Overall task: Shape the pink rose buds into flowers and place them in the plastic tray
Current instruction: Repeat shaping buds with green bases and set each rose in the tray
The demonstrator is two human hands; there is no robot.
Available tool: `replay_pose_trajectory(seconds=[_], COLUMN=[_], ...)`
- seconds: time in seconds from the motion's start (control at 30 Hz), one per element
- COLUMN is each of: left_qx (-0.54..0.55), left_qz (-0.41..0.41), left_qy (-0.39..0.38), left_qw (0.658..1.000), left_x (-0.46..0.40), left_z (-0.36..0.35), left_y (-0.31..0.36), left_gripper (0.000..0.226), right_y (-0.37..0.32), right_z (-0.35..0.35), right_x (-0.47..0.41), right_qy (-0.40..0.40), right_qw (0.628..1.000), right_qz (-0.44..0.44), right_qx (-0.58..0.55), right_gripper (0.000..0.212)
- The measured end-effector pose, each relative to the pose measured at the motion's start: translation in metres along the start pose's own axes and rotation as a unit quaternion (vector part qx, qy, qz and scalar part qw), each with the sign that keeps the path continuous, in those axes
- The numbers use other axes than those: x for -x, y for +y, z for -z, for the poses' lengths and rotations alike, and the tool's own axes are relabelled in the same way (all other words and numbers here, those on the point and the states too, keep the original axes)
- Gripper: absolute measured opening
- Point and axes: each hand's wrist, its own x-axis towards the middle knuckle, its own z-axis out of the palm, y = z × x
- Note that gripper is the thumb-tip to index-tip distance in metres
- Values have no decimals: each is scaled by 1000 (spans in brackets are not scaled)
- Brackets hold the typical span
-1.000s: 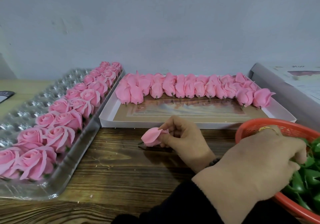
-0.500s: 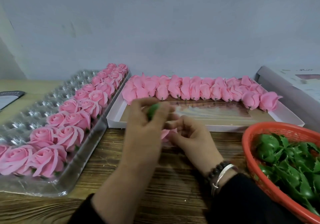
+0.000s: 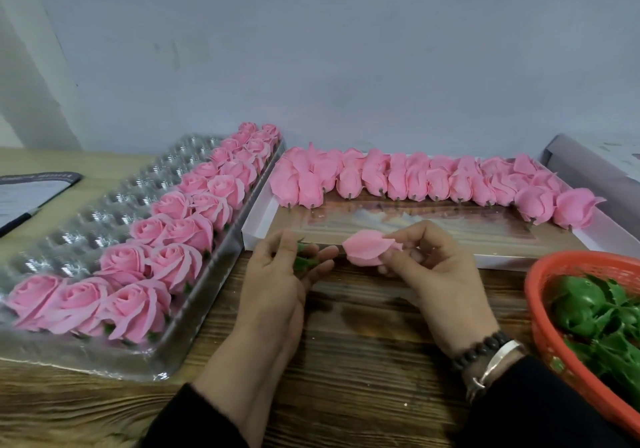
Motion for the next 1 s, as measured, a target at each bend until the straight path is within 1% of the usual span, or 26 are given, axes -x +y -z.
replay_pose_trajectory(seconds=[0.07,0.17,0.23,0.37,0.47,0.57,0.67,0.73,0.8,1.0], left_qx=[13,18,23,67,92,118,124,116,104,92], left_qz=[2,26,44,71,112,140,147,140,129,121], left_qy=[17,22,13,-10,-26,-50,-65,-67,-71,-97], left_qw=[1000,999,999,995,989,982,979,981,984,984], left_x=[-4,-9,-9,-7,-6,-2,0,0,0,3], left_z=[1,1,1,0,1,0,-2,-3,-4,-5], left_y=[0,-1,-4,-6,-5,-5,-8,-9,-9,-9], left_gripper=[16,27,32,39,42,46,46,45,43,48], right_y=[-3,-7,-9,-10,-8,-4,-4,-4,-4,-5], right_z=[1,-1,-7,-15,-17,-20,-22,-22,-21,-21], right_x=[1,2,4,8,10,12,13,13,13,12], right_qy=[21,33,22,-1,-3,-16,-22,-18,-12,-9], right_qw=[999,999,998,997,995,989,970,958,949,937], right_qz=[25,39,53,71,78,91,146,175,186,206], right_qx=[5,10,25,36,65,114,193,227,254,282], right_gripper=[32,26,27,27,31,29,24,12,6,6])
